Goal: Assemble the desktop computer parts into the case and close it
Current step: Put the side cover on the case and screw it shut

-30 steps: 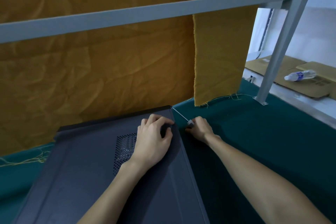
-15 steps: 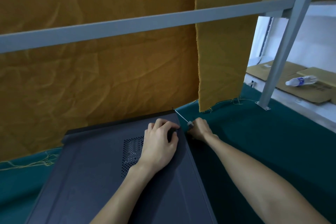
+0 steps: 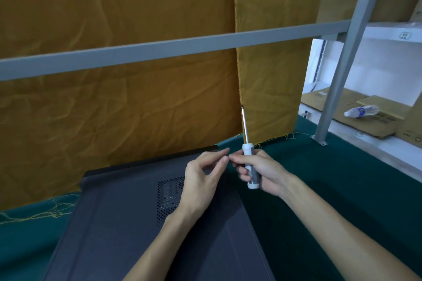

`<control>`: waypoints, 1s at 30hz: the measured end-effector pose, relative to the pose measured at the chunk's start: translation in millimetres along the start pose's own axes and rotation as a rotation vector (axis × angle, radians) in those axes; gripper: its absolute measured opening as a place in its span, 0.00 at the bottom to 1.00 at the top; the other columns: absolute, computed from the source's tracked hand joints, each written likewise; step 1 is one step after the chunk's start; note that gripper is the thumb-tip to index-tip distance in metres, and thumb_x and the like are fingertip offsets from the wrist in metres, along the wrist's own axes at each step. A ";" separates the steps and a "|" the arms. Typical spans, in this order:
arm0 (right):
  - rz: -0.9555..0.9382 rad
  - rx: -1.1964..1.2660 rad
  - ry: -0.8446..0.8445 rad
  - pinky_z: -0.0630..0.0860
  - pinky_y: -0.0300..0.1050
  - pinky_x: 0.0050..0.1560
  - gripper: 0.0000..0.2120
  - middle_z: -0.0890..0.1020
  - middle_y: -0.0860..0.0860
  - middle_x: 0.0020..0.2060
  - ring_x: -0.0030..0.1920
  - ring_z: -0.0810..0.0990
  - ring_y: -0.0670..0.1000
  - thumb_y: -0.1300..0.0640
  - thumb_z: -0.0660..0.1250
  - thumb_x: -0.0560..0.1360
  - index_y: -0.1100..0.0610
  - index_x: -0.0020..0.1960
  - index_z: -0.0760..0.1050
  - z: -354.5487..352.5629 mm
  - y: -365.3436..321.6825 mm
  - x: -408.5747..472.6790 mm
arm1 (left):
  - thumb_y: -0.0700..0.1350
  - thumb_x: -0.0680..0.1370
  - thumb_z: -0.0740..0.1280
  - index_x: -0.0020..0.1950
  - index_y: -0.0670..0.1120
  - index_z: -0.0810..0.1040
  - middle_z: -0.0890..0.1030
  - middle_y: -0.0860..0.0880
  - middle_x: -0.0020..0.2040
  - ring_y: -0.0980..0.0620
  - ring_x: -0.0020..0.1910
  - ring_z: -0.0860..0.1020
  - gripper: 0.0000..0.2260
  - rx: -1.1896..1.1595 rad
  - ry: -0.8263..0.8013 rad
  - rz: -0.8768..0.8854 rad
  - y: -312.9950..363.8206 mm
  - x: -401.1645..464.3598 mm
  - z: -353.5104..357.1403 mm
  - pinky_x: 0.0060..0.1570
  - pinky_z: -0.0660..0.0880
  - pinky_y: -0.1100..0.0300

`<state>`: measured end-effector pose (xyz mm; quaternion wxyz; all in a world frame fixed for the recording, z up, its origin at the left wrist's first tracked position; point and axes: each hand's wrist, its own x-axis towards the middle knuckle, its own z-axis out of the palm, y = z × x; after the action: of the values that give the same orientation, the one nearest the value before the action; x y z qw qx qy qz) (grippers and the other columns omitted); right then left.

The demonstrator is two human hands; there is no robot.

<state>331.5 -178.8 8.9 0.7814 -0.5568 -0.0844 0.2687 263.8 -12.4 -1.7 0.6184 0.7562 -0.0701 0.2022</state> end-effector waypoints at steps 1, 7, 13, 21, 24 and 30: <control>0.014 0.022 -0.049 0.69 0.36 0.25 0.02 0.79 0.52 0.36 0.29 0.73 0.45 0.61 0.76 0.73 0.58 0.42 0.84 7.3 -2.2 -8.3 | 0.41 0.80 0.71 0.59 0.45 0.86 0.86 0.48 0.53 0.49 0.54 0.84 0.09 -0.081 -0.009 -0.002 4.8 -1.4 -1.5 0.57 0.81 0.53; 0.058 0.138 -0.069 0.68 0.35 0.25 0.04 0.79 0.53 0.37 0.29 0.73 0.44 0.59 0.77 0.71 0.59 0.43 0.84 45.1 2.0 -36.9 | 0.39 0.79 0.72 0.55 0.42 0.86 0.88 0.46 0.49 0.47 0.51 0.86 0.07 -0.192 -0.073 0.019 27.9 -21.1 -34.8 0.52 0.81 0.60; -0.046 -0.690 0.222 0.70 0.40 0.25 0.07 0.77 0.49 0.24 0.23 0.73 0.46 0.57 0.79 0.70 0.58 0.38 0.83 84.9 23.7 -61.0 | 0.41 0.78 0.74 0.50 0.49 0.87 0.88 0.51 0.43 0.54 0.46 0.86 0.04 -0.062 0.130 -0.095 23.1 -59.0 -83.6 0.47 0.80 0.65; -0.102 -1.253 0.476 0.69 0.41 0.30 0.11 0.81 0.46 0.30 0.31 0.79 0.48 0.47 0.79 0.68 0.52 0.36 0.81 124.9 62.2 -75.9 | 0.41 0.76 0.76 0.48 0.45 0.86 0.87 0.45 0.41 0.51 0.40 0.86 0.02 -0.161 0.143 -0.353 20.9 -109.3 -129.4 0.39 0.81 0.63; -0.102 -1.234 0.484 0.70 0.41 0.30 0.12 0.83 0.46 0.31 0.32 0.81 0.48 0.45 0.80 0.68 0.52 0.38 0.82 129.6 61.5 -84.2 | 0.42 0.76 0.76 0.51 0.44 0.86 0.87 0.44 0.45 0.52 0.43 0.86 0.05 -0.337 0.121 -0.435 30.2 -121.0 -140.9 0.41 0.82 0.64; -0.242 -1.007 0.537 0.63 0.45 0.32 0.22 0.68 0.46 0.26 0.27 0.65 0.47 0.44 0.73 0.74 0.55 0.34 0.67 152.8 71.4 -126.0 | 0.41 0.78 0.72 0.59 0.41 0.82 0.87 0.44 0.54 0.49 0.54 0.85 0.10 -0.756 0.068 -0.569 48.6 -144.1 -160.4 0.47 0.82 0.61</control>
<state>136.3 -100.7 20.5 0.4398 -0.8947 -0.0637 -0.0461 80.5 110.4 10.4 0.8830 0.4603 0.0917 0.0096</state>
